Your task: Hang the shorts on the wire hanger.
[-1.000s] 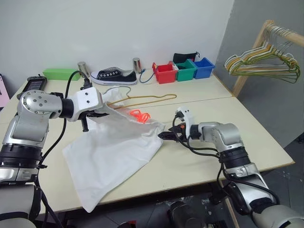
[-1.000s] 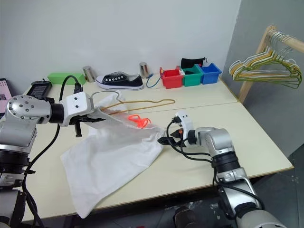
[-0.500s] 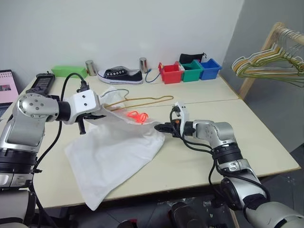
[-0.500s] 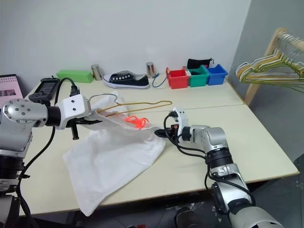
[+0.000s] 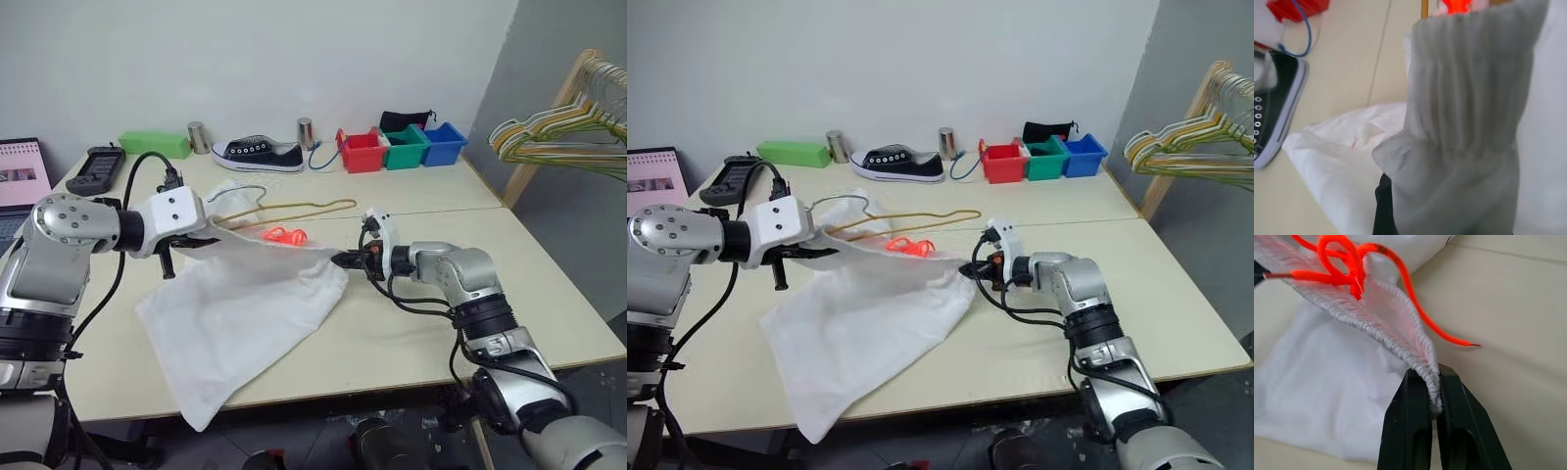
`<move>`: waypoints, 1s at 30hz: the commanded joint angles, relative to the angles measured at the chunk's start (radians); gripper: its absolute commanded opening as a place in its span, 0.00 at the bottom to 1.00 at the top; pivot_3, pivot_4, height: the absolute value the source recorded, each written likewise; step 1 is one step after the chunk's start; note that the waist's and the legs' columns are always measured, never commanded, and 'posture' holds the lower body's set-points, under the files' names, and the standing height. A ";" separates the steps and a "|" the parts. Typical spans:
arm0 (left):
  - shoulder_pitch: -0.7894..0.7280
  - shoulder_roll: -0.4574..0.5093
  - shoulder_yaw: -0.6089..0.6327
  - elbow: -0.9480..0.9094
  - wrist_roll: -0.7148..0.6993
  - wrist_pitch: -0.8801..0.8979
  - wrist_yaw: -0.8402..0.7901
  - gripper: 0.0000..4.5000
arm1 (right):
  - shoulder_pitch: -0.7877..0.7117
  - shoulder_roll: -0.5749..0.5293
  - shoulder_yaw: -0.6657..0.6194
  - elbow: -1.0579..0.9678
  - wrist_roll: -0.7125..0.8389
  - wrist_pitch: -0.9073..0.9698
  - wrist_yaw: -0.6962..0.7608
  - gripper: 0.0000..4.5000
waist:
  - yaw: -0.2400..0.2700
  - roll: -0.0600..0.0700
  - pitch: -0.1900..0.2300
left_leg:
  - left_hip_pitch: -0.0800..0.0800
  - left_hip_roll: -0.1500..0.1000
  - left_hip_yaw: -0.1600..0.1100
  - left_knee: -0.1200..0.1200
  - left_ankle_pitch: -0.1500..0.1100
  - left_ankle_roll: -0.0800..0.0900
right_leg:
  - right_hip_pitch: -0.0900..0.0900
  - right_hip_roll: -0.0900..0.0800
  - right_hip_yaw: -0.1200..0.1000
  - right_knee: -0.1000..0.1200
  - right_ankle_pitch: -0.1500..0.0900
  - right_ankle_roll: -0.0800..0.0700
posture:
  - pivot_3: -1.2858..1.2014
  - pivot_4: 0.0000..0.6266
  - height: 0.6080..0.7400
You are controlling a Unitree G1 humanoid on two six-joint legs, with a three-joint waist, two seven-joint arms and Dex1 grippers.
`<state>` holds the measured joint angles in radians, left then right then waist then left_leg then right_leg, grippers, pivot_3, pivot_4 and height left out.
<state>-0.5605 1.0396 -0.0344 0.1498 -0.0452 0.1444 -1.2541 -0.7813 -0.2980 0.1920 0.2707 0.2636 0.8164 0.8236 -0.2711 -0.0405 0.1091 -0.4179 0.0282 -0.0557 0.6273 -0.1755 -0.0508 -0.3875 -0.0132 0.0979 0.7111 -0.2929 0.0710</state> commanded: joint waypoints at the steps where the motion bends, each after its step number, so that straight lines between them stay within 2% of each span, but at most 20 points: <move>1: 0.007 0.044 0.005 -0.006 0.009 -0.012 -0.023 0.00 | -0.010 -0.087 0.022 -0.064 -0.053 -0.081 0.027 0.01 | 0.000 0.000 0.000 | 0.000 0.000 0.000 0.000 0.000 0.000 | 0.000 0.000 0.000 0.000 0.000 0.000 | 0.46 0.02 1.00; 15: 0.004 0.058 -0.060 0.055 0.048 -0.087 -0.051 0.00 | -0.021 -0.160 0.042 -0.156 -0.077 -0.095 0.024 0.01 | -0.007 0.000 0.000 | 0.000 0.001 0.000 0.000 0.000 0.000 | 0.000 0.000 0.000 0.000 0.000 0.000 | 0.44 0.02 1.00; 20: -0.041 0.035 -0.057 0.088 0.053 -0.102 -0.021 0.00 | -0.020 -0.182 0.057 -0.153 -0.090 -0.113 0.033 0.01 | -0.009 0.000 0.000 | 0.000 0.001 0.000 0.000 0.000 0.000 | 0.000 0.000 0.000 -0.001 0.000 0.000 | 0.44 0.01 1.00; 25: -0.104 -0.002 -0.046 0.122 0.036 -0.123 0.028 0.00 | 0.022 -0.176 0.075 -0.167 -0.077 -0.105 0.047 0.01 | -0.009 -0.001 0.000 | 0.000 0.001 0.000 0.000 0.000 0.000 | 0.000 0.000 0.000 -0.001 0.000 0.000 | 0.44 0.00 1.00; 30: -0.096 0.012 -0.050 0.090 -0.001 -0.100 -0.039 0.00 | 0.037 -0.151 0.084 -0.095 -0.093 -0.137 0.029 0.01 | -0.015 0.000 0.000 | -0.001 0.000 0.001 0.000 0.000 0.000 | 0.000 0.000 0.000 -0.001 0.000 0.000 | 0.44 0.00 1.00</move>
<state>-0.6428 1.0181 -0.1145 0.2628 -0.0342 0.0317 -1.2747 -0.7382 -0.4355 0.2964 0.1545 0.1985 0.6964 0.8709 -0.2861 -0.0409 0.1088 -0.4185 0.0286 -0.0550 0.6272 -0.1755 -0.0508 -0.3878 -0.0132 0.0982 0.7103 -0.2931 0.0706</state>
